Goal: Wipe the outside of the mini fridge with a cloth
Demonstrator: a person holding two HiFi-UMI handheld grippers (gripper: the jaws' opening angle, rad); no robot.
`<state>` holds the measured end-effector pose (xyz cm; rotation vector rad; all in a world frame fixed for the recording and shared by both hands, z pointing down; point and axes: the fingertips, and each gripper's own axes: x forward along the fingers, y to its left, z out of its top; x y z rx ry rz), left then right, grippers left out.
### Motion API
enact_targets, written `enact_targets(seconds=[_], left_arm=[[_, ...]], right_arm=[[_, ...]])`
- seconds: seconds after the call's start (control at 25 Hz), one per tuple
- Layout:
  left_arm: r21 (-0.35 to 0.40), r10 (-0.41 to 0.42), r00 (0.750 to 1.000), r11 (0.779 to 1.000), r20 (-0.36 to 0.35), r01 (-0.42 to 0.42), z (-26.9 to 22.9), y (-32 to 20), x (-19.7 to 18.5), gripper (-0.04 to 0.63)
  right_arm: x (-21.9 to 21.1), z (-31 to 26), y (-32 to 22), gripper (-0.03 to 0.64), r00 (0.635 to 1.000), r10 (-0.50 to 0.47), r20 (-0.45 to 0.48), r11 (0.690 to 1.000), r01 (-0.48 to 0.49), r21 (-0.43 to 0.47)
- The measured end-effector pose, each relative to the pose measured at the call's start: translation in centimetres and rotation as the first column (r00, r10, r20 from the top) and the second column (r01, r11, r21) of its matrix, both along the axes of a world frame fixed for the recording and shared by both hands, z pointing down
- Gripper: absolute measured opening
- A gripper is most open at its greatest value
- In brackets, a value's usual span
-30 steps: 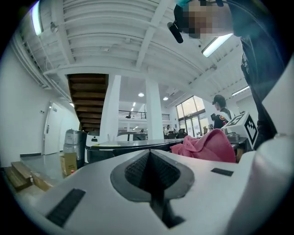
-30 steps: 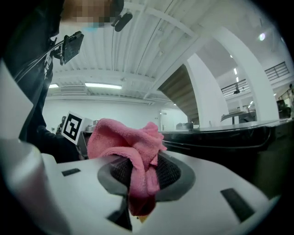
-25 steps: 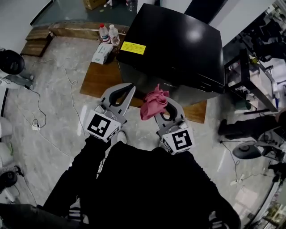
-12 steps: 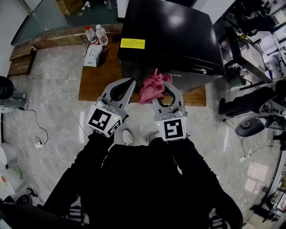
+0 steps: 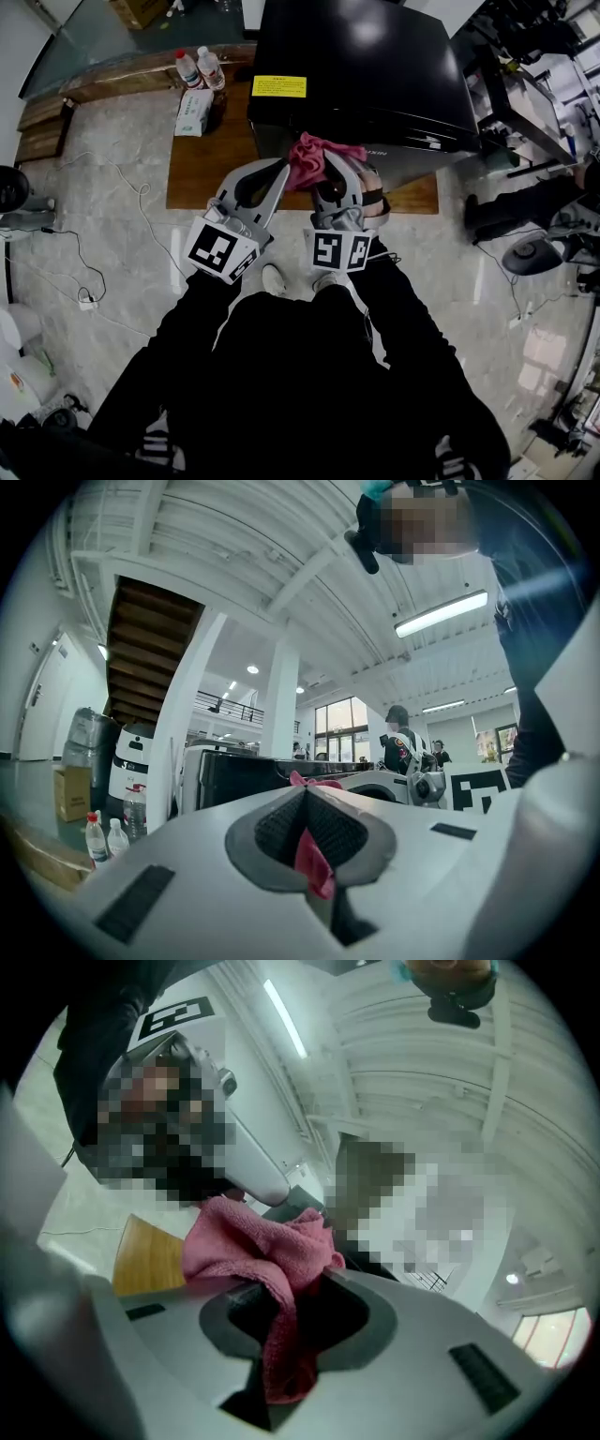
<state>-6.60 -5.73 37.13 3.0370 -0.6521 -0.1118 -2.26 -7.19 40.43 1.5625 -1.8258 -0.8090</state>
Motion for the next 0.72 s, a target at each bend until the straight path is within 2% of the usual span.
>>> enact_targets(seconds=[0.2,0.4,0.72], left_arm=[[-0.003,-0.004,1.000,1.000,0.026,0.004,2.6,-0.3,0.1,0.005],[-0.029,-0.018,0.999,0.999,0.036,0.019,6.8,-0.4,0.0,0.005],[-0.106,-0.023,0.989,0.994,0.145,0.039,17.0,0.0,0.8,0.005]], right_arm=[[-0.2,2.2,-0.3,0.101,0.999,-0.012,-0.033,1.000,0.011,-0.021],[-0.6,7.5,-0.7,0.100,0.999,-0.023,-0.034,0.992,0.018,-0.125],[-0.6,16.6,-0.7,0.095,0.999,-0.041,-0.035,0.965,0.031,-0.260]])
